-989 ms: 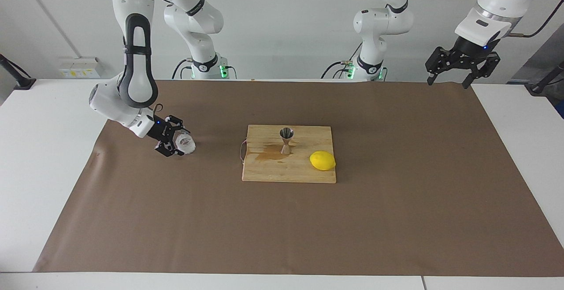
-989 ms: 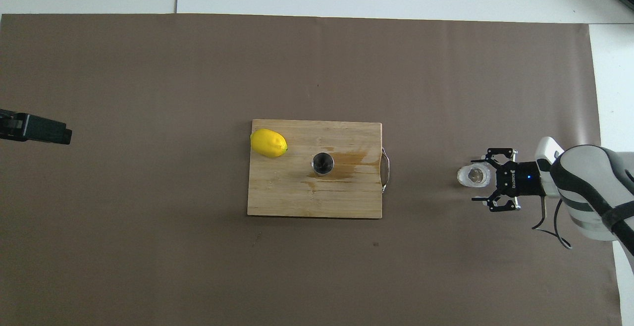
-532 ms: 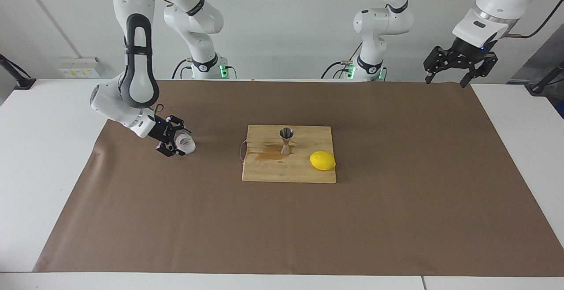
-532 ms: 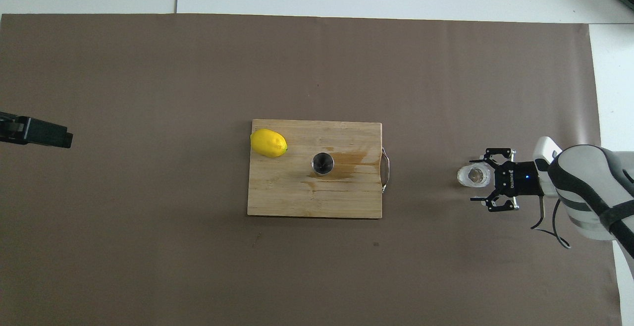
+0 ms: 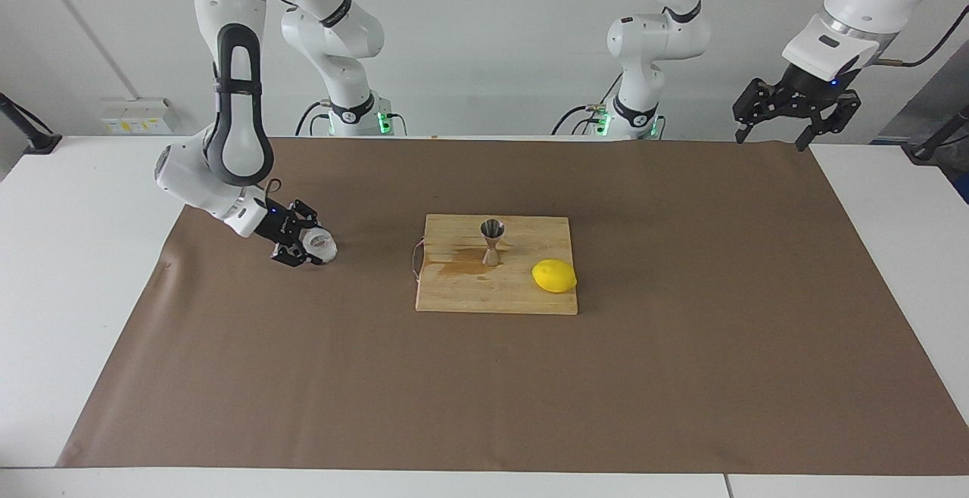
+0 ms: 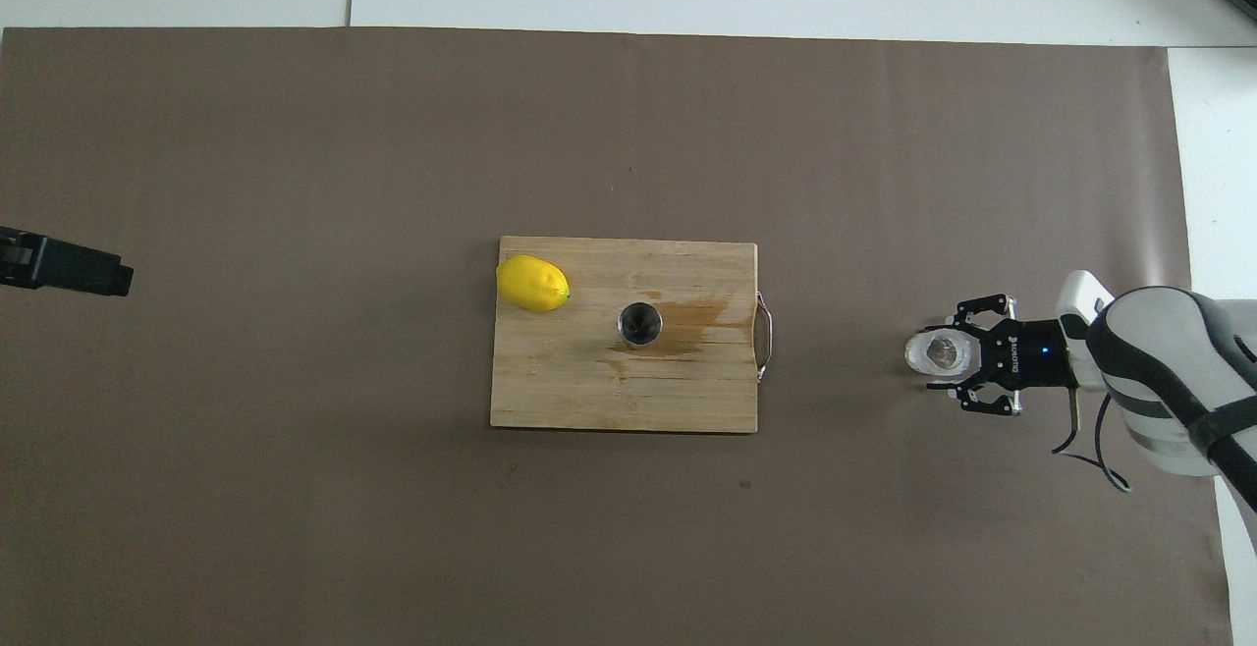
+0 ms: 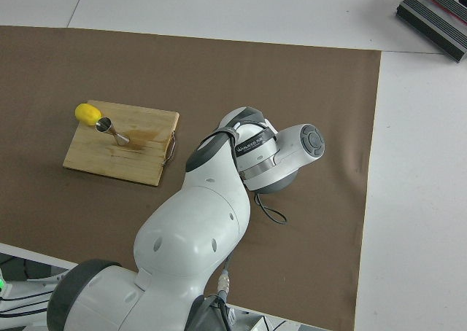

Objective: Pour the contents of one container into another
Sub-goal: 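Lift the white cup and carry it toward the metal cup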

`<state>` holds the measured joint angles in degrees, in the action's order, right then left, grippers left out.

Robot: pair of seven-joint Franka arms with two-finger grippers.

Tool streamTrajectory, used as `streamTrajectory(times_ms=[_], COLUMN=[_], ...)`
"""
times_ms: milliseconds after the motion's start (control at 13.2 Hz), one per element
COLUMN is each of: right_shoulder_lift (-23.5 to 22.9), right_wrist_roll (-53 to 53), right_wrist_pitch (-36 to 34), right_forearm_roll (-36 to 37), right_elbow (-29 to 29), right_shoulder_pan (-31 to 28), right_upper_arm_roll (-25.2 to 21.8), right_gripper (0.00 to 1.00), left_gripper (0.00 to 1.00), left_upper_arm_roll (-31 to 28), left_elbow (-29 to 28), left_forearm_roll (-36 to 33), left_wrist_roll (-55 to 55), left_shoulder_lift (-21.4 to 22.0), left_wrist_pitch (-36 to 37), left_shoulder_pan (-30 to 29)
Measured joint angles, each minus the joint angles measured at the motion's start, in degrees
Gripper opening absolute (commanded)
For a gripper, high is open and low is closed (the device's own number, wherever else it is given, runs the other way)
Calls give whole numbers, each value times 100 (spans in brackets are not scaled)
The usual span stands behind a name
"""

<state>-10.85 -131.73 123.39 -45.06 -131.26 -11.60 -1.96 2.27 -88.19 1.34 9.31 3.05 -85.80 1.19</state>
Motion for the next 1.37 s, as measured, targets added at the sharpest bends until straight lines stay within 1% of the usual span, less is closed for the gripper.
streamTrajectory(times_ms=[76,228,304,380,684,1065,1217,1369], right_shoulder_lift=[0,0,0,0,8,216,278,294], right_wrist_roll=[0,0,0,0,185,1143,1661,2429], right_wrist_pitch=[0,0,0,0,4,6,7,18], right_forearm_roll=[-18,-106,-108,-110,-119,-119,-47,282], right_elbow=[2,6,14,26,175,484,666,921], right_shoulder_pan=[0,2,2,1,3,41,307,648], right_upper_arm_roll=[2,11,19,42,311,855,928,939], right_gripper=[65,49,43,40,39,39,39,39], left_gripper=[100,100,100,100,100,100,100,100], left_upper_arm_roll=[0,0,0,0,0,0,0,0], left_elbow=[0,0,0,0,0,0,0,0], left_forearm_roll=[0,0,0,0,0,0,0,0], left_wrist_roll=[2,5,5,5,5,5,5,5], left_shoulder_lift=[0,0,0,0,0,0,0,0], left_wrist_pitch=[0,0,0,0,0,0,1,1], left_shoulder_pan=[0,0,0,0,0,0,0,0])
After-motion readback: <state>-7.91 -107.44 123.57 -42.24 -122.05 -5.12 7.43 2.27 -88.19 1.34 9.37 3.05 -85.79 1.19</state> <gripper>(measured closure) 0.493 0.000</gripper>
